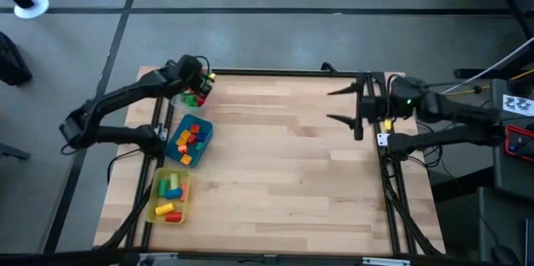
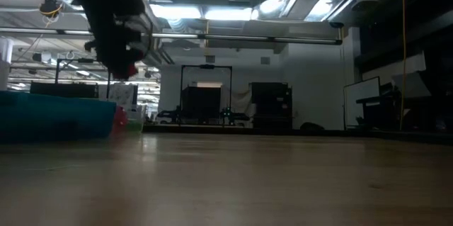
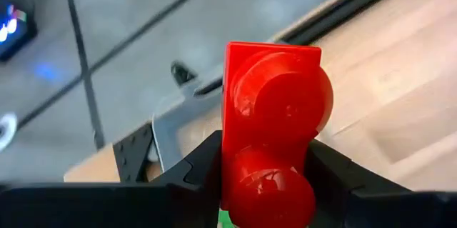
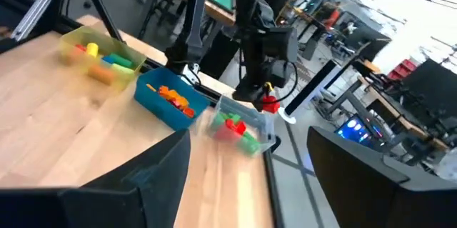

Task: Sort blocks by size
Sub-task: Put the red 2 stud game piece into the transparent bin, then return to Home Position

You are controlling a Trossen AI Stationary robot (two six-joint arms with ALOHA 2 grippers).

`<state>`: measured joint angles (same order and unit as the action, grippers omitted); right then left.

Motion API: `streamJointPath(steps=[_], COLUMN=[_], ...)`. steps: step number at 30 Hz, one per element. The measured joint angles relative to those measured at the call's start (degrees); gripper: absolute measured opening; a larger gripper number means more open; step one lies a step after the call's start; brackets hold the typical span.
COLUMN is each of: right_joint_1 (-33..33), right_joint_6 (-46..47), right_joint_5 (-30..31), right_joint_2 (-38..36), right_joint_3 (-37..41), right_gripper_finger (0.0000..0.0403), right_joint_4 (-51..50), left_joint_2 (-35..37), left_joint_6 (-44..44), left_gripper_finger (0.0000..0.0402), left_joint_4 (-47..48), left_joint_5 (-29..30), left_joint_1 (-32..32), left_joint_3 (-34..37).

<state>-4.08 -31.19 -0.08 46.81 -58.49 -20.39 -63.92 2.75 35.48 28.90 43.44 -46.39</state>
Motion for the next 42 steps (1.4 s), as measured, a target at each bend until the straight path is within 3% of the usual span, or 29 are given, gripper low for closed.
streamJointPath(steps=[6,12,17,24,30,33,37,42], right_joint_1=[0.0,0.0,0.0,-0.1,-0.1,-0.1,-0.1,-0.1], right_joint_6=[6.4,13.4,14.7,12.8,12.6,12.5,12.5,12.4], right_joint_5=[-1.3,-1.6,-4.1,-4.1,-2.2,-2.0,-2.0,0.7], right_joint_2=[-7.3,-13.2,-16.1,-18.9,-21.8,-24.3,-29.2,-35.7], right_joint_3=[19.4,31.4,34.9,36.1,38.4,40.0,41.5,43.2], right_gripper_finger=[0.028,0.028,0.028,0.028,0.028,0.028,0.028,0.028], right_joint_4=[13.9,21.6,23.9,22.0,20.6,20.0,18.1,15.6], left_joint_2=[-8.9,-15.7,-17.0,-14.7,-6.9,0.8,13.8,30.3], left_joint_6=[0.0,2.9,2.0,1.4,3.1,3.1,7.6,16.2], left_gripper_finger=[0.013,0.0163,0.019,0.0193,0.0191,0.0191,0.0191,0.0191], left_joint_4=[0.1,-0.1,1.0,11.0,23.9,27.5,28.4,24.2], left_joint_5=[-0.1,-0.2,-0.1,-0.2,-1.4,-7.2,-15.9,-22.1], left_joint_1=[3.5,5.5,6.4,5.7,3.5,1.3,-3.5,-11.5], left_joint_3=[0.0,0.0,0.0,-4.8,-10.0,-10.3,-10.3,-8.9])
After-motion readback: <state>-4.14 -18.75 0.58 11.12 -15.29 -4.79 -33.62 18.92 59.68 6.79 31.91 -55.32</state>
